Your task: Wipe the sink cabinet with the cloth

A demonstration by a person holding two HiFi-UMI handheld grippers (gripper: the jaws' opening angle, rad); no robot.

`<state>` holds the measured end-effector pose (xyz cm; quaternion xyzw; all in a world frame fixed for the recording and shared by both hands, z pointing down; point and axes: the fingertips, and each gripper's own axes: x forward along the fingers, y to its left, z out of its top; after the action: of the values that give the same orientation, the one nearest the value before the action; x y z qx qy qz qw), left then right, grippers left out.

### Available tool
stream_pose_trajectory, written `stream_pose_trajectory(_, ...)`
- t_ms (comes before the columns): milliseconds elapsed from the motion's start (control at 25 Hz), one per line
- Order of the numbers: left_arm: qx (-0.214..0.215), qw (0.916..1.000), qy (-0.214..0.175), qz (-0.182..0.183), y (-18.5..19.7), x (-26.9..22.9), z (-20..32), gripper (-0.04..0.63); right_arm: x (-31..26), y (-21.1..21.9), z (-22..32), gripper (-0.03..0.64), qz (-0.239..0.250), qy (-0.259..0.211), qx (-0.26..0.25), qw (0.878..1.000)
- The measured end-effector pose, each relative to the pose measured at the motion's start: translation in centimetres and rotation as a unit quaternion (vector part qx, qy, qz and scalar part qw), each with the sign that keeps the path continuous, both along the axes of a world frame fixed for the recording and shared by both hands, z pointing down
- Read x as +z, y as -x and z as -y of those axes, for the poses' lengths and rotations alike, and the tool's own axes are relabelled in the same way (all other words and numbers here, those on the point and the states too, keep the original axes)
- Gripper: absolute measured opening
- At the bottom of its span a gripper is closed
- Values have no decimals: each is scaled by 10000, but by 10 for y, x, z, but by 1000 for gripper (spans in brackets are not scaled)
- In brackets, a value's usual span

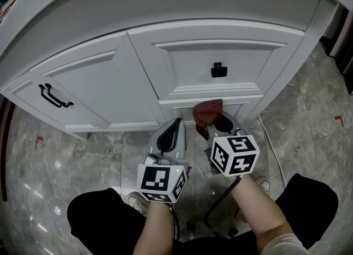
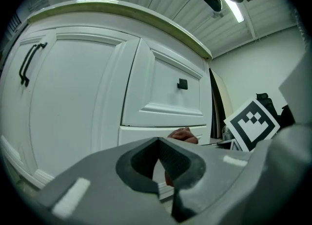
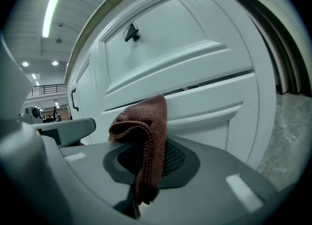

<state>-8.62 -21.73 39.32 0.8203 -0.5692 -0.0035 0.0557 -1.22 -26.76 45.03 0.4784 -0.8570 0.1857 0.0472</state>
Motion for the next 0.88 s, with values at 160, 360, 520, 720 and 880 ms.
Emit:
stream_pose_trajectory(160,81,10000,-18,-42,-13,-2,2,0,-3,-28,1,80,196,135,273,9993)
stream_pose_trajectory(360,246,9997,-4,-40,-35,-1,4,0,-4,-66,5,78,169,159,662,9975)
stream_pose_trajectory(520,318,9995,33,-53,-48,3,6,0,-7,-99,8,78,146,135,979,9950)
stream_pose_trajectory(720,276,9996,62,-11,-55,13,5,0,-9,-126,8,80,359,133,1153,9926)
stream_pose_trajectory(880,84,9998,107,-111,-45,20,6,0,-11,-154,9,80,295,18,1488,9884)
